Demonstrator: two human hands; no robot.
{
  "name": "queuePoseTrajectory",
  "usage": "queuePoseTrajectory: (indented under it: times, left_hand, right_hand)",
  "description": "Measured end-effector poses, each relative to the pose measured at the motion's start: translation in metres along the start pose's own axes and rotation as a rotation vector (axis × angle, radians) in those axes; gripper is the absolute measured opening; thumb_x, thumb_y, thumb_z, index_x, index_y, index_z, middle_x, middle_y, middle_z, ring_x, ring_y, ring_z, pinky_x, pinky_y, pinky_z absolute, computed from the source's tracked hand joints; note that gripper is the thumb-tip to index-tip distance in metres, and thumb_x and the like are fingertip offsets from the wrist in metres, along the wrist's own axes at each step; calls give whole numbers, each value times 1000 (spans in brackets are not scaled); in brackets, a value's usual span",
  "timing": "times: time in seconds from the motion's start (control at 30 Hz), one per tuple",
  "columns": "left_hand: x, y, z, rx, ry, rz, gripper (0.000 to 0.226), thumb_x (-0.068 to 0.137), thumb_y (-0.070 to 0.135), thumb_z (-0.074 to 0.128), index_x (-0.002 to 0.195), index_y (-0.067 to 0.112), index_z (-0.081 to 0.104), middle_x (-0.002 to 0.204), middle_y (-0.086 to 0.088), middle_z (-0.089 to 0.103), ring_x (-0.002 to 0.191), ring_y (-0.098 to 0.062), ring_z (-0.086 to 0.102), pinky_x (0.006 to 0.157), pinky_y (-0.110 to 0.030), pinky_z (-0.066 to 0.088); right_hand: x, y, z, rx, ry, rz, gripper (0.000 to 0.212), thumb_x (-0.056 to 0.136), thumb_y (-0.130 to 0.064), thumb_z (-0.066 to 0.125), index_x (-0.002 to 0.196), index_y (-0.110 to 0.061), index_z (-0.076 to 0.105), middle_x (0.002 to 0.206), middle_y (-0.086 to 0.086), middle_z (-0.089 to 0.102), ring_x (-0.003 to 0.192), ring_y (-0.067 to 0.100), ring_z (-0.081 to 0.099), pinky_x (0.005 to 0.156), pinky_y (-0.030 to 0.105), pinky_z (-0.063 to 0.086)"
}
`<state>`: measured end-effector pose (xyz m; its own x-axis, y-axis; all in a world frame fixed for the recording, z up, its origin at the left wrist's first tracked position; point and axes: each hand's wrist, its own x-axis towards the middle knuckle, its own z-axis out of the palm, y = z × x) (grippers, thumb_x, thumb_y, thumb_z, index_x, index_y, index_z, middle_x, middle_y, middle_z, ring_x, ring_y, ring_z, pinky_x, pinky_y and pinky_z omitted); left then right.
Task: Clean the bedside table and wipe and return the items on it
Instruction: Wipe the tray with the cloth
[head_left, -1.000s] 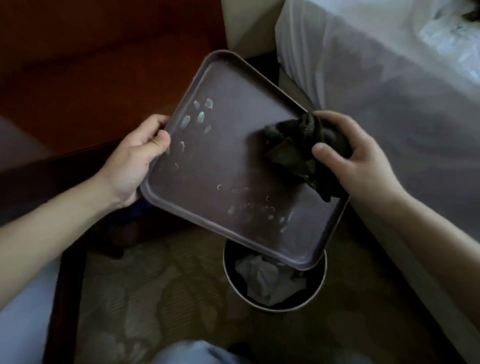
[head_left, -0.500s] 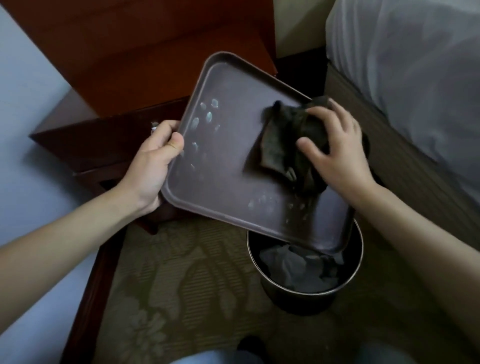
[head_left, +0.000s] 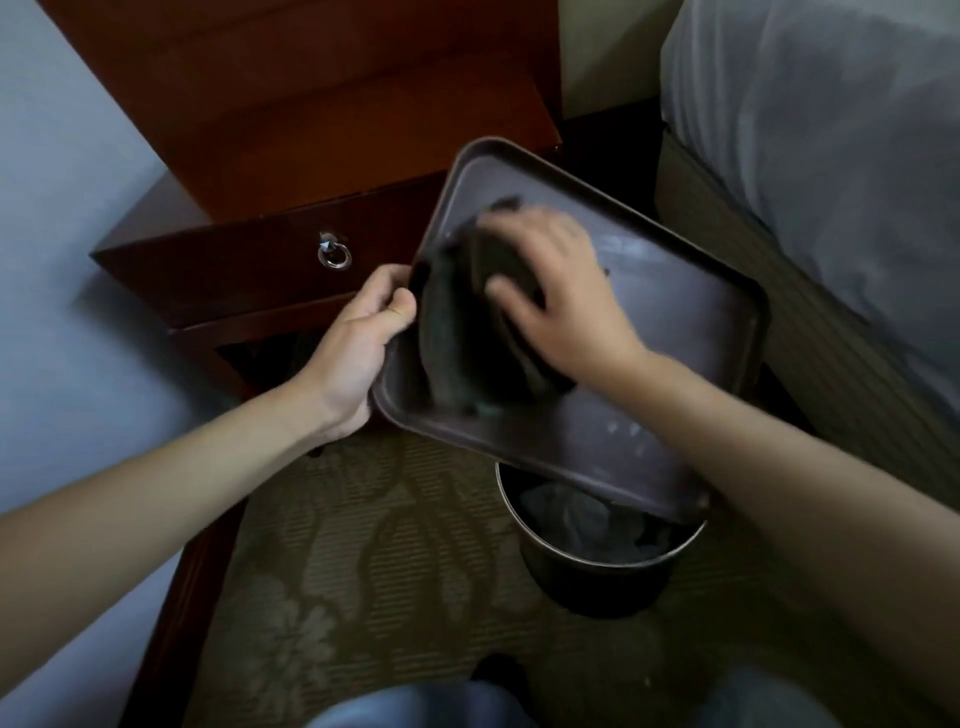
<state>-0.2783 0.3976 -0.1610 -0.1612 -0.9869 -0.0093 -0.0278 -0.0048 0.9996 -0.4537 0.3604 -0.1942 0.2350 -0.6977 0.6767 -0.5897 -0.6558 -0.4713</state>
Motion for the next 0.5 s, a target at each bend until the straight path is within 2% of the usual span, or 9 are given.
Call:
queuePoseTrajectory:
  times: [0.07, 0.17, 0.27, 0.33, 0.4, 0.43, 0.5]
  left_hand:
    - [-4, 1, 5, -57, -21, -55, 21, 101, 19, 31, 100, 18, 52, 87, 1, 64, 79, -11, 64, 67, -27, 56]
    - [-6, 1, 8, -221, 11, -139, 24, 100, 19, 31, 94, 19, 54, 79, 2, 71, 75, -12, 68, 62, -26, 56]
    - [-7, -6, 12, -274, 23, -161, 23, 99, 14, 31, 89, 16, 51, 76, -1, 65, 75, -14, 62, 67, -26, 53]
    - [-10, -12, 14, -265, -4, -162, 23, 99, 16, 30, 92, 15, 52, 77, 0, 65, 73, -11, 63, 66, -24, 54]
    - [-13, -16, 18, -281, -18, -170, 24, 100, 17, 30, 94, 16, 54, 80, 0, 65, 72, -10, 65, 63, -23, 54]
    - [-14, -18, 20, -284, -20, -173, 24, 100, 17, 30, 94, 17, 54, 81, 0, 65, 71, -9, 65, 61, -23, 54]
    - [-16, -17, 20, -258, -20, -181, 24, 100, 19, 31, 96, 17, 54, 81, 1, 64, 69, -9, 66, 58, -24, 54]
  right_hand:
    - [20, -3, -4, 75, 76, 167, 48, 87, -30, 50, 127, -5, 49, 126, 12, 56, 120, 31, 48, 104, 39, 33]
    - [1, -18, 4, -6, -96, 90, 59, 82, -52, 44, 122, -10, 56, 121, 11, 61, 120, 32, 48, 103, 42, 32]
    - [-39, -27, 2, -40, -265, 13, 73, 71, -68, 47, 121, -15, 55, 126, 7, 57, 128, 32, 40, 107, 50, 24]
    - [-53, -23, -2, -95, -282, -66, 67, 70, -65, 51, 115, -15, 55, 124, 6, 57, 127, 32, 41, 106, 49, 25]
    - [-50, -12, -8, -163, -256, -137, 51, 73, -53, 54, 107, -15, 56, 114, 8, 60, 116, 33, 49, 99, 47, 35]
    - [-43, -7, -10, -195, -216, -106, 45, 74, -47, 54, 105, -14, 56, 109, 8, 61, 109, 34, 52, 94, 47, 41]
    - [-24, 3, -18, -193, -59, 108, 41, 76, -40, 54, 110, -16, 53, 109, 8, 59, 101, 36, 53, 87, 49, 43]
